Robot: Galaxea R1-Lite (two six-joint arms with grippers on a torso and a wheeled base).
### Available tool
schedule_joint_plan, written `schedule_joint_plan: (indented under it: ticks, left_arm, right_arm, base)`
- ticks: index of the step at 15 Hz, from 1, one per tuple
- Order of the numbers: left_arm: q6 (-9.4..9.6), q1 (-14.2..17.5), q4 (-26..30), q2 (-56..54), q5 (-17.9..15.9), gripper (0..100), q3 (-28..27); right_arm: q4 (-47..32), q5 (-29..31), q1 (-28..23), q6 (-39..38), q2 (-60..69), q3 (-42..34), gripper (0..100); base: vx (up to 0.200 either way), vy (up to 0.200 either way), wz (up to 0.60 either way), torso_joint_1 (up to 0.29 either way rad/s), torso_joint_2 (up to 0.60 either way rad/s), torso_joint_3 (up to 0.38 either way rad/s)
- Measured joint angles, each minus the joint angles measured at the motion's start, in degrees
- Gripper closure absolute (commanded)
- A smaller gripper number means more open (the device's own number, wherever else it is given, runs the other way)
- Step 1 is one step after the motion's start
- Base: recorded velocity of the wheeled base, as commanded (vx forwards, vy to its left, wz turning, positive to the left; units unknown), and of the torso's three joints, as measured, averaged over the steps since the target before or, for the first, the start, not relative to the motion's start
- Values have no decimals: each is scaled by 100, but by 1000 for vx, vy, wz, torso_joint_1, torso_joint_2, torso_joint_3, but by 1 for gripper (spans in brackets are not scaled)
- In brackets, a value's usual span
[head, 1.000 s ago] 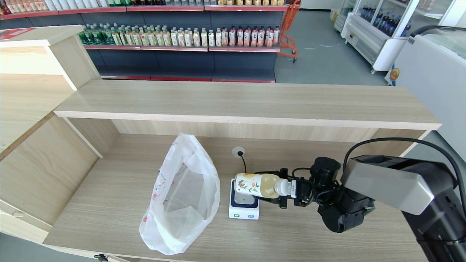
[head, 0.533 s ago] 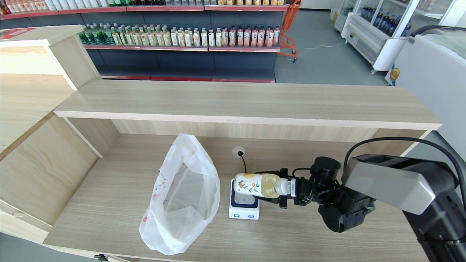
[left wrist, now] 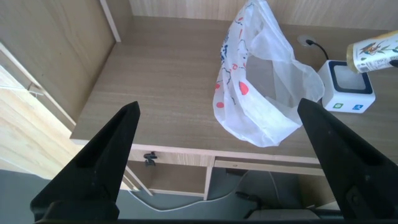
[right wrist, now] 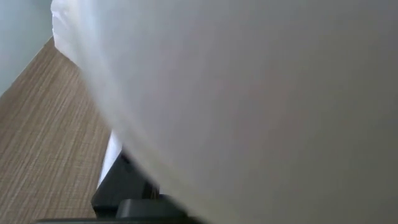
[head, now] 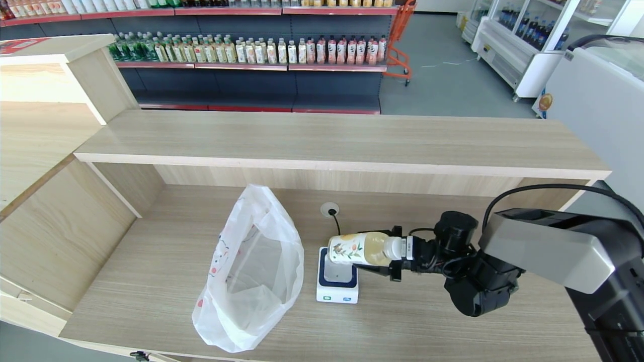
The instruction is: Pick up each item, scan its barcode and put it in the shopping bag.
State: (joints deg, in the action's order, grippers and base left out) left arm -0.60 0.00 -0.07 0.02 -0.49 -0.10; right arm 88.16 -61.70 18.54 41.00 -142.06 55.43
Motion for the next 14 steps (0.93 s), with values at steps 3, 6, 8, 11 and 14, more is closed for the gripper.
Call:
schedule_joint_plan:
  ticks: [3,6,8,11,14]
  left_arm:
    - [0,0,0,0,2,0,0]
    - [0,-2,0,0,2,0,0]
    - [2,0,0,0,0,0,0]
    - [0,0,0,0,0,0,0]
    - [0,0,0,0,0,0,0]
  right_arm:
    - [2,22,-162,-800,358,-172,100]
    - [7,343,-204,-1990,1017,-585,100]
    - [-60,986,-234,-2873,1552,-1239,100]
    - [-852,2756,-96,-3734,2317,-2035,100]
    - [-1174,3173,11,-4302,2877,-2498,100]
  base:
    - [0,0,0,0,0,0]
    - [0,0,0,0,0,0]
    - [0,0,0,0,0,0]
    - [0,0,0,0,0,0]
    - [0,0,0,0,0,0]
